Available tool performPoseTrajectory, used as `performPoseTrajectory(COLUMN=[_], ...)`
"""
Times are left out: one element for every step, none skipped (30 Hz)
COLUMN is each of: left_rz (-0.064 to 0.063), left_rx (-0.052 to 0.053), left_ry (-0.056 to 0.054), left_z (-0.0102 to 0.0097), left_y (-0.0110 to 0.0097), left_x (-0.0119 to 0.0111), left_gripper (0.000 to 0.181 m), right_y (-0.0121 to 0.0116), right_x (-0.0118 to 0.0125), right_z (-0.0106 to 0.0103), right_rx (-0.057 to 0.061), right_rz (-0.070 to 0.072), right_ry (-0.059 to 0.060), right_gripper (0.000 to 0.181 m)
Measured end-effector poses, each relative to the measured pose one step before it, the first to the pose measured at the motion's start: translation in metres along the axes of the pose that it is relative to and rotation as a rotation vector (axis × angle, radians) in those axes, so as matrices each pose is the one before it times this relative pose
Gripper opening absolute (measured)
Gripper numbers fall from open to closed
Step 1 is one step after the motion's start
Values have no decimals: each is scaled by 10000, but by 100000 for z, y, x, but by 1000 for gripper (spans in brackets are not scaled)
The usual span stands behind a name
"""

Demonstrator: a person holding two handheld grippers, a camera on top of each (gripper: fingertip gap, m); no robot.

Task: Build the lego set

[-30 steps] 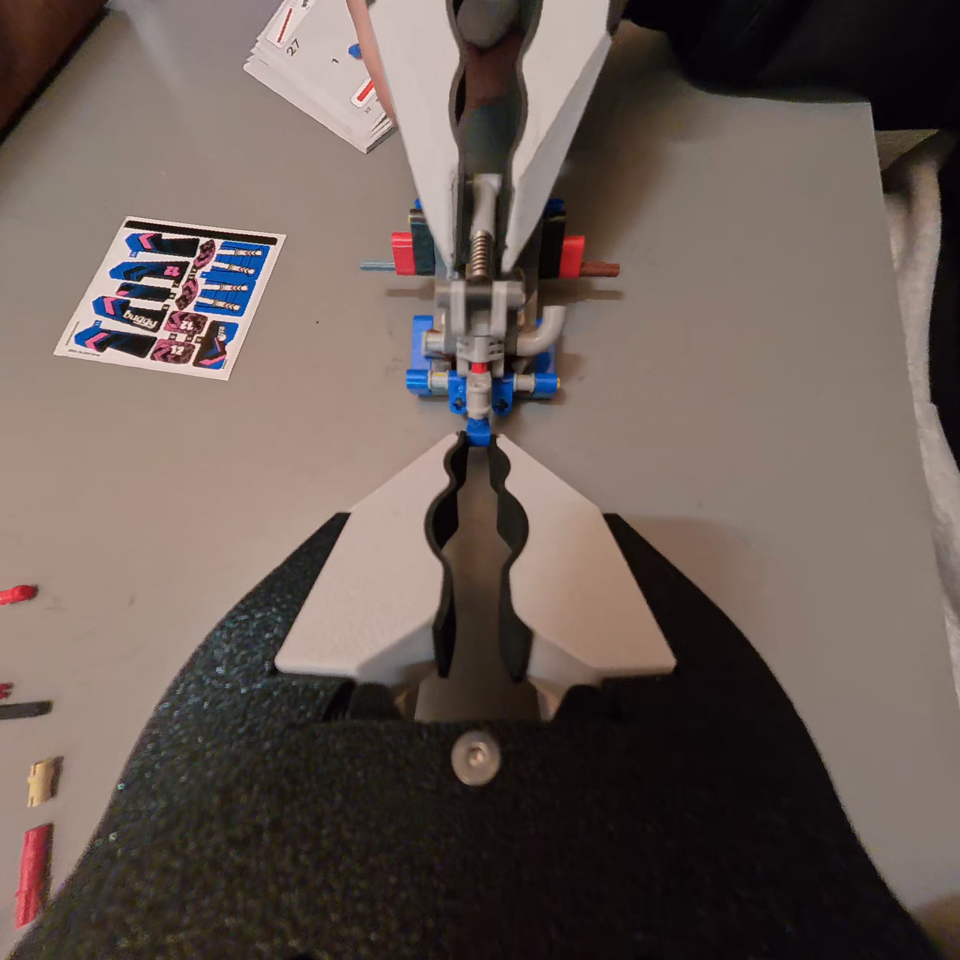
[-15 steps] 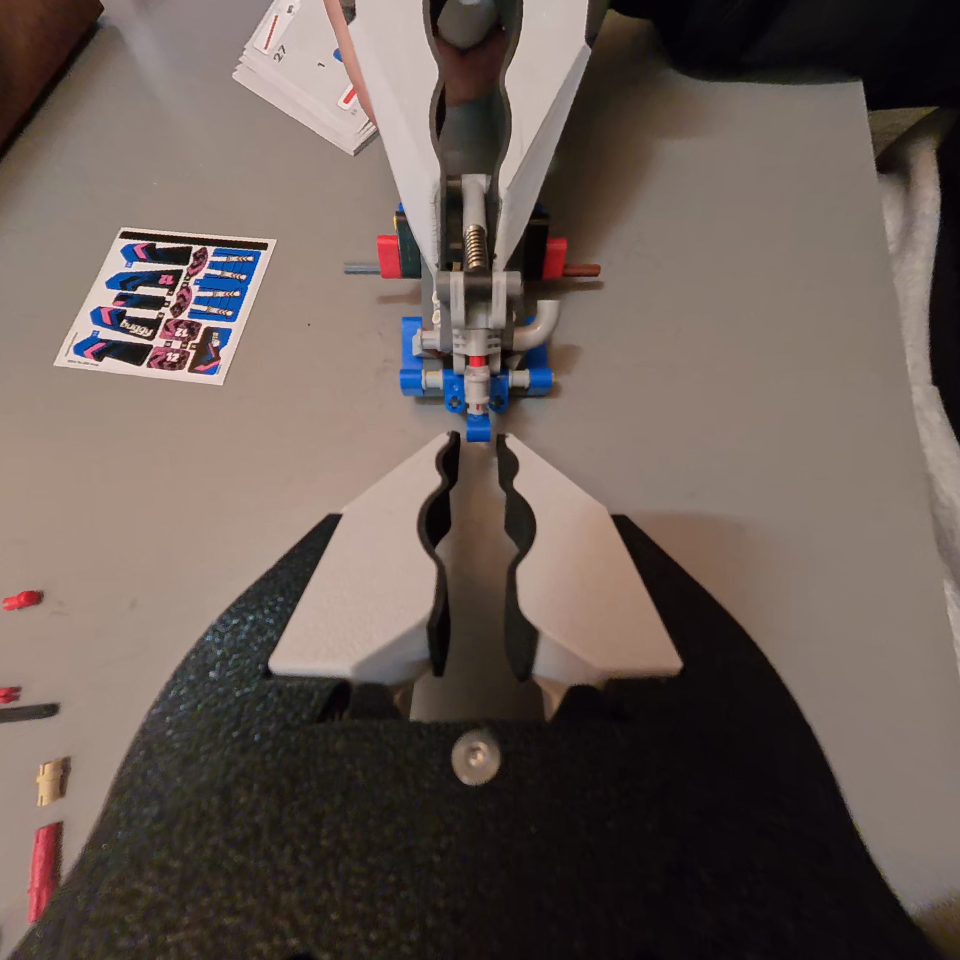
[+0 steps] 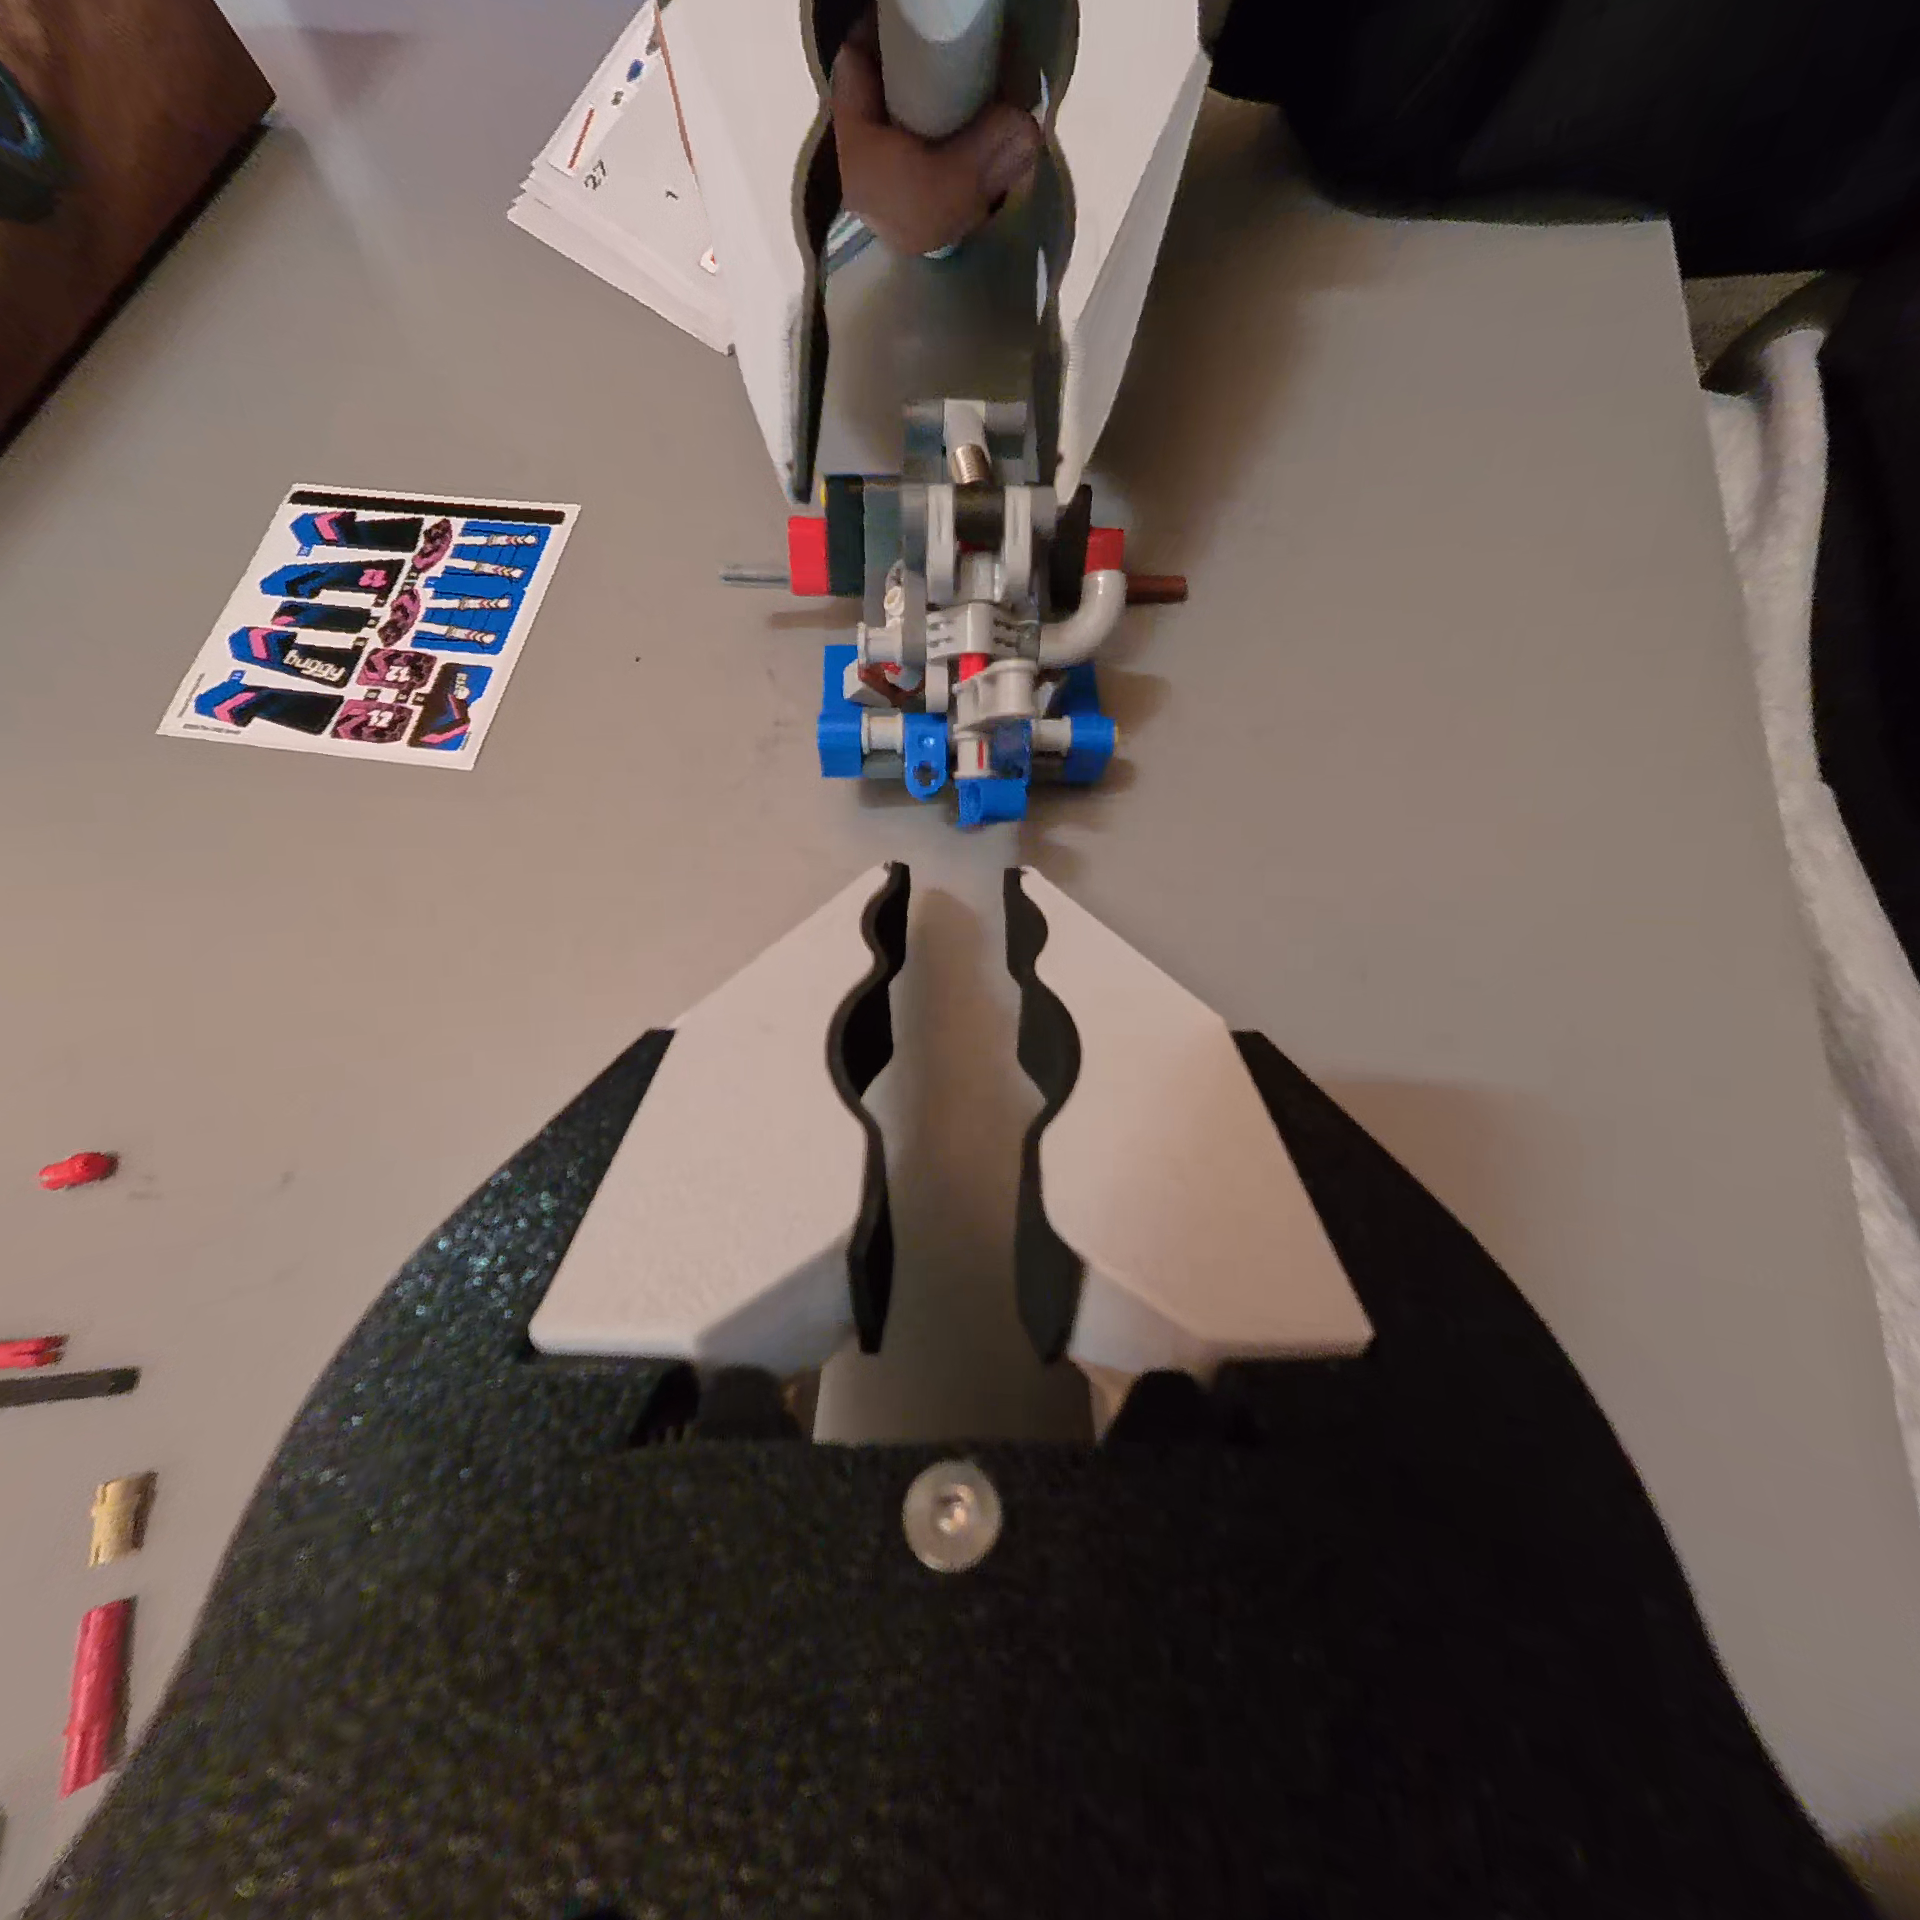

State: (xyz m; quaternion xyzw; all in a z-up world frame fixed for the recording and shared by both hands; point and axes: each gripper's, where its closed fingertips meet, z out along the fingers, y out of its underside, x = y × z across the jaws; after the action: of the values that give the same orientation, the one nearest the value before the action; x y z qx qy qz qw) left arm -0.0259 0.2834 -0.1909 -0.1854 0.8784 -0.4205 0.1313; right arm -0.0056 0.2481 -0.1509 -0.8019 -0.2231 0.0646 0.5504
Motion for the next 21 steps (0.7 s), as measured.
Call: performPoseTrajectory(left_rz=[11, -21, -20, -5, 0, -4, -7, -12, -46, -85, -86, -77, -73, -72, -75, -89, -142, -197, -214, -206, -139], left_rx=[17, -6, -9, 8, 24, 27, 25, 5, -10, 7, 45, 63, 49, 24, 24, 31, 33, 49, 56, 50, 5], left_ry=[-6, -25, -9, -19, -35, -45, -57, -56, -88, -123, -99, -100, -105, -115, -152, -186, -268, -330, -320, -369, -432], left_z=[-34, -16, -24, -33, -43, -52, -56, -53, -60, -77, -107, -144, -177, -229, -270, -333, -406, -491, -563, -634, -635], left_y=[-17, 30, 27, 4, -15, -11, -6, 22, 57, 36, -12, -15, 32, 103, 144, 160, 176, 109, 20, -164, -346], left_x=[18, -19, 2, -10, -24, -30, -59, -58, -113, -196, -160, -155, -164, -175, -229, -294, -419, -482, -420, -389, -336], left_gripper=[15, 15, 15, 16, 16, 16, 16, 16, 17, 18, 19, 21, 22, 23, 25, 26, 28, 30, 32, 33, 34], right_y=[-77, -60, -52, -72, -157, -233, -231, -233, -274, -274, -400, -617, -825, -906, -1012, -1092, -1013, -746, -329, 93, 538], right_x=[13, 33, 48, 59, 18, 2, 77, 161, 212, 286, 241, 164, 177, 273, 263, 260, 349, 388, 414, 688, 1141], right_z=[-74, -76, -86, -93, -88, -100, -121, -120, -146, -156, -178, -246, -280, -329, -396, -477, -605, -771, -1004, -1338, -1794], right_rx=[58, 48, 52, 68, 99, 126, 130, 125, 150, 149, 187, 286, 360, 348, 346, 317, 236, 52, -211, -483, -649], right_rz=[12, -17, -27, -5, 5, -25, -35, -17, -5, 1, 13, 20, 14, -4, -4, 33, 106, 128, 82, 82, 179], right_ry=[16, 39, 52, 43, 30, 27, 69, 110, 137, 193, 161, 117, 146, 228, 244, 279, 380, 440, 455, 662, 962], right_gripper=[37, 38, 38, 39, 39, 40, 40, 41, 44, 47, 50, 52, 54, 56, 58, 60, 62, 62, 63, 64, 63])
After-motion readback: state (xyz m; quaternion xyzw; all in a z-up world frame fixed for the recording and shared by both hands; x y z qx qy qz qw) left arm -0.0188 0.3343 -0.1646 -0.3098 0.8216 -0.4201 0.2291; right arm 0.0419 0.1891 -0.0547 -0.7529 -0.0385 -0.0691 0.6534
